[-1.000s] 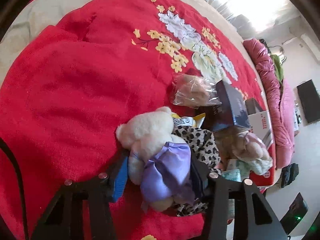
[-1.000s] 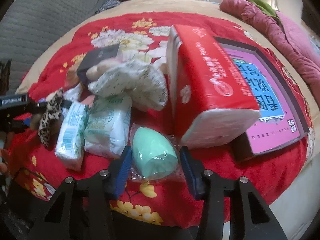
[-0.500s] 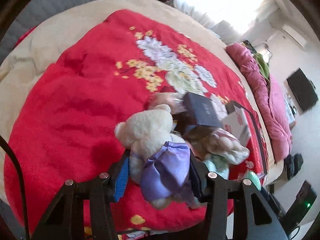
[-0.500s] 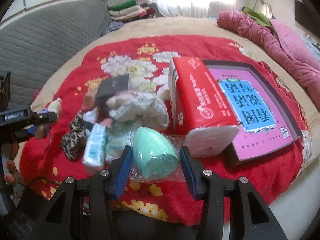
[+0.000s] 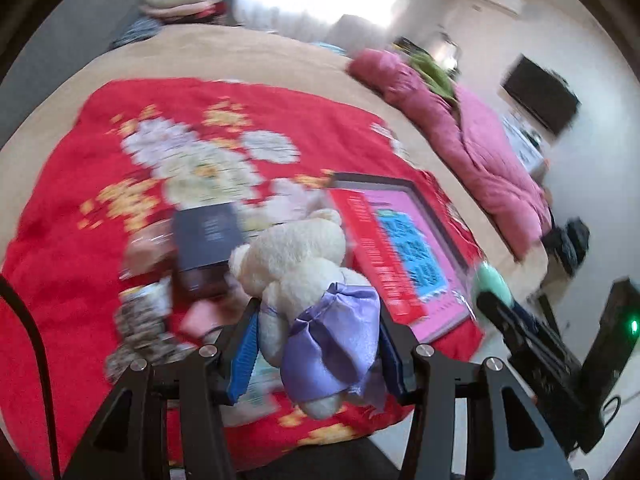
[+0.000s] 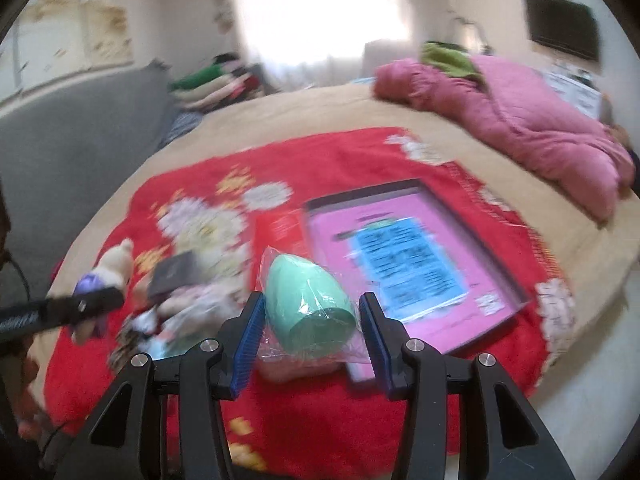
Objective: Organize soft objects
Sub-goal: 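Carry the teddy bear into the pink book tray and open the left gripper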
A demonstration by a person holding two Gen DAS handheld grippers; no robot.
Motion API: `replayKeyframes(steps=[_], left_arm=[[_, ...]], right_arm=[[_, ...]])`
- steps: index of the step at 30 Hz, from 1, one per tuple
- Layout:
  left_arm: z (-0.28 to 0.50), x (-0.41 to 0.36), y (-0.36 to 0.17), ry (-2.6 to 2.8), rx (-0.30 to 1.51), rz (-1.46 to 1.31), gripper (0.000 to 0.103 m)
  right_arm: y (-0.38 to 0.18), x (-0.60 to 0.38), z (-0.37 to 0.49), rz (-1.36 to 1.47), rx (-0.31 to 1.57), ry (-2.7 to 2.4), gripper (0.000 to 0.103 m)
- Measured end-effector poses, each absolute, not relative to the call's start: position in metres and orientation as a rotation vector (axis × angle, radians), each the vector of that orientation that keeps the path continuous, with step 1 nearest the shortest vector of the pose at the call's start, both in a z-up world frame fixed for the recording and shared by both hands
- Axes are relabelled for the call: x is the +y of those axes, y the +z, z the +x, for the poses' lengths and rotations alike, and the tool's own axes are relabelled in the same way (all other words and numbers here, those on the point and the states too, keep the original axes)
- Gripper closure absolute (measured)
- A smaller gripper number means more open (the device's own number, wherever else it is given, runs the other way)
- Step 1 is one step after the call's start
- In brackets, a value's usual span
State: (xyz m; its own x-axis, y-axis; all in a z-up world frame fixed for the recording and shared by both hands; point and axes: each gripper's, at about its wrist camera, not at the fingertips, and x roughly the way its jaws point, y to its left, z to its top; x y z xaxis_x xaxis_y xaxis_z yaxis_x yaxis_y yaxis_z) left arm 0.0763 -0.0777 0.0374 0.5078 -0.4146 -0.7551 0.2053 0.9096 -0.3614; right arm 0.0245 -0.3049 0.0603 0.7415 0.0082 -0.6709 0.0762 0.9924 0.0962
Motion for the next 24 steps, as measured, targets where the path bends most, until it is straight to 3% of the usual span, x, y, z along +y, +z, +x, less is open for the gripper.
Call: replayKeyframes(steps=[15, 24], left_arm=[[0.127, -0.289, 0.017, -0.585, 1.133, 0.121, 0.051], [0.145, -0.336, -0.031, -0.576, 1.264, 0.273, 0.05]], right_arm=[[0.021, -0.452, 0.063, 0.221, 0.849, -0.241, 0.054], [-0.007, -0.466, 0.091, 0.171, 0.909, -0.242, 0.053]])
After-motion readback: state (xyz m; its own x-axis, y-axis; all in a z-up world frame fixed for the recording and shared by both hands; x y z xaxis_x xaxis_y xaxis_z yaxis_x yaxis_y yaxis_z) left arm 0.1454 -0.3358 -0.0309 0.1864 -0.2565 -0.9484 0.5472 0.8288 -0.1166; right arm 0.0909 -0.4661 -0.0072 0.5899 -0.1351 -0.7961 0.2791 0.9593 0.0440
